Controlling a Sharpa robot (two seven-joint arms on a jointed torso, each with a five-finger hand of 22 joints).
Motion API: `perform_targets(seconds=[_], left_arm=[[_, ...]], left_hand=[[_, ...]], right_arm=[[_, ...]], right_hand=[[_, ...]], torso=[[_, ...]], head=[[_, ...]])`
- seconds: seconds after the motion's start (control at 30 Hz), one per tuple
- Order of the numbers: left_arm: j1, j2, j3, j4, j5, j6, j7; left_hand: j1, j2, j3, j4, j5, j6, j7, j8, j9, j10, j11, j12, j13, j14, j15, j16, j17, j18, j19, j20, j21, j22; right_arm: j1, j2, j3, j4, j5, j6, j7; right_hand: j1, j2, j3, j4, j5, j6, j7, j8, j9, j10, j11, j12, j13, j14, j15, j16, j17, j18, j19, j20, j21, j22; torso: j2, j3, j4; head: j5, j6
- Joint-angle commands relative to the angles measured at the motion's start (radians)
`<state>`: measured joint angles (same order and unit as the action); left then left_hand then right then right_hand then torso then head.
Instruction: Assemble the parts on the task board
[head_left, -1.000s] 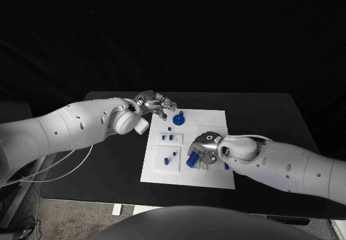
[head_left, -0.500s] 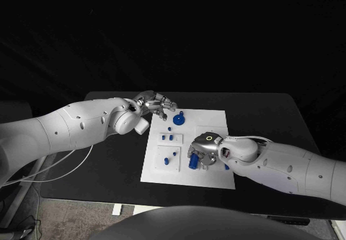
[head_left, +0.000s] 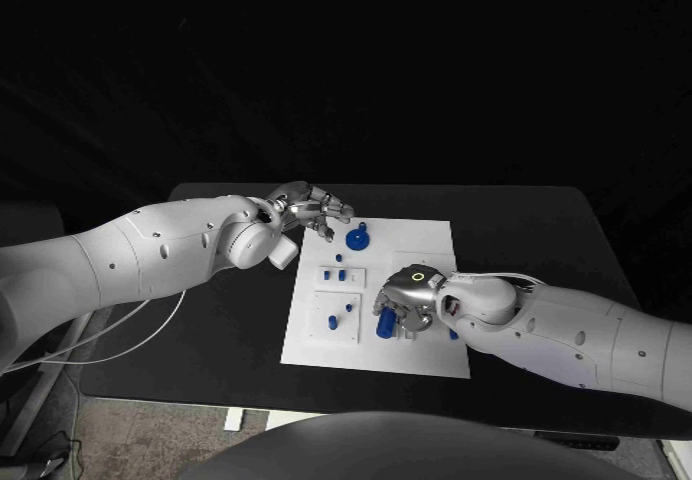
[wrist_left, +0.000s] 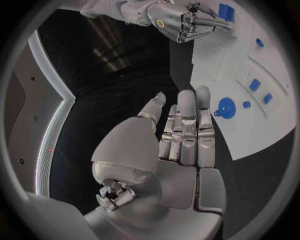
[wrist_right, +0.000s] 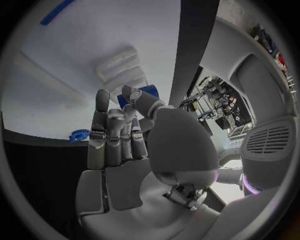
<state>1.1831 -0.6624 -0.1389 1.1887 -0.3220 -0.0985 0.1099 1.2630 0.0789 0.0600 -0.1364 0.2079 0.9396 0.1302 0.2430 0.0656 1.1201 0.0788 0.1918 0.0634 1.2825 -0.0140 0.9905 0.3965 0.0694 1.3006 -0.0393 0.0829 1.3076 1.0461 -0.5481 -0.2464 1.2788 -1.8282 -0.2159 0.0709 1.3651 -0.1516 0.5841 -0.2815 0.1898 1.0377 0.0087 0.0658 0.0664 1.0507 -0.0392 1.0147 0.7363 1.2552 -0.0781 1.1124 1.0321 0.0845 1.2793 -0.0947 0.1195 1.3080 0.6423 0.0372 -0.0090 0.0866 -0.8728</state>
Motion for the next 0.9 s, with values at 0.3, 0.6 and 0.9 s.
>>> perform_targets(seconds=[0.3, 0.6, 0.9], left_arm=[[0.001, 0.0, 0.001, 0.003, -0.004, 0.015, 0.002], [0.001, -0.001, 0.001, 0.003, -0.004, 0.016, 0.002], [0.001, -0.003, 0.001, 0.002, -0.005, 0.016, 0.002]], left_hand=[[0.0, -0.009, 0.0, 0.008, -0.003, -0.009, 0.0, 0.0, 0.001, -0.007, 0.001, 0.005, 0.0, -0.001, 0.002, -0.003, 0.0, 0.012, -0.001, 0.005, -0.005, 0.006], [0.0, -0.009, 0.0, 0.008, -0.003, -0.009, 0.0, 0.0, 0.001, -0.007, 0.001, 0.005, 0.0, -0.001, 0.002, -0.003, 0.0, 0.012, -0.001, 0.005, -0.005, 0.006], [0.001, -0.009, 0.0, 0.007, -0.003, -0.009, 0.0, 0.0, 0.001, -0.007, 0.001, 0.005, 0.0, -0.002, 0.002, -0.003, -0.001, 0.012, -0.001, 0.005, -0.005, 0.007]], right_arm=[[-0.001, 0.001, 0.0, -0.012, -0.034, 0.029, -0.021], [-0.002, -0.004, 0.0, -0.007, -0.045, 0.008, -0.03], [0.001, -0.048, 0.0, 0.027, 0.092, -0.131, 0.022]], right_hand=[[0.011, -0.018, 0.046, 0.002, -0.003, -0.018, -0.003, -0.003, -0.002, -0.019, 0.005, -0.005, -0.005, -0.022, 0.003, -0.012, -0.011, 0.0, -0.011, 0.002, -0.021, 0.006], [0.02, -0.031, 0.054, 0.009, -0.002, -0.042, -0.012, -0.003, -0.003, -0.019, 0.005, -0.007, -0.011, -0.027, 0.005, -0.016, -0.019, 0.005, -0.008, 0.006, -0.034, 0.004], [-0.005, -0.059, -0.004, 0.045, -0.029, -0.185, -0.004, -0.009, -0.009, 0.002, -0.004, 0.0, -0.015, -0.007, 0.001, -0.005, -0.016, -0.004, 0.031, 0.004, -0.021, 0.015]], torso=[[0.0, 0.0005, -0.0013], [0.0, -0.0007, 0.0008], [-0.001, -0.0012, -0.0008]], head=[[-0.004, 0.0], [-0.007, 0.0], [-0.009, 0.0]])
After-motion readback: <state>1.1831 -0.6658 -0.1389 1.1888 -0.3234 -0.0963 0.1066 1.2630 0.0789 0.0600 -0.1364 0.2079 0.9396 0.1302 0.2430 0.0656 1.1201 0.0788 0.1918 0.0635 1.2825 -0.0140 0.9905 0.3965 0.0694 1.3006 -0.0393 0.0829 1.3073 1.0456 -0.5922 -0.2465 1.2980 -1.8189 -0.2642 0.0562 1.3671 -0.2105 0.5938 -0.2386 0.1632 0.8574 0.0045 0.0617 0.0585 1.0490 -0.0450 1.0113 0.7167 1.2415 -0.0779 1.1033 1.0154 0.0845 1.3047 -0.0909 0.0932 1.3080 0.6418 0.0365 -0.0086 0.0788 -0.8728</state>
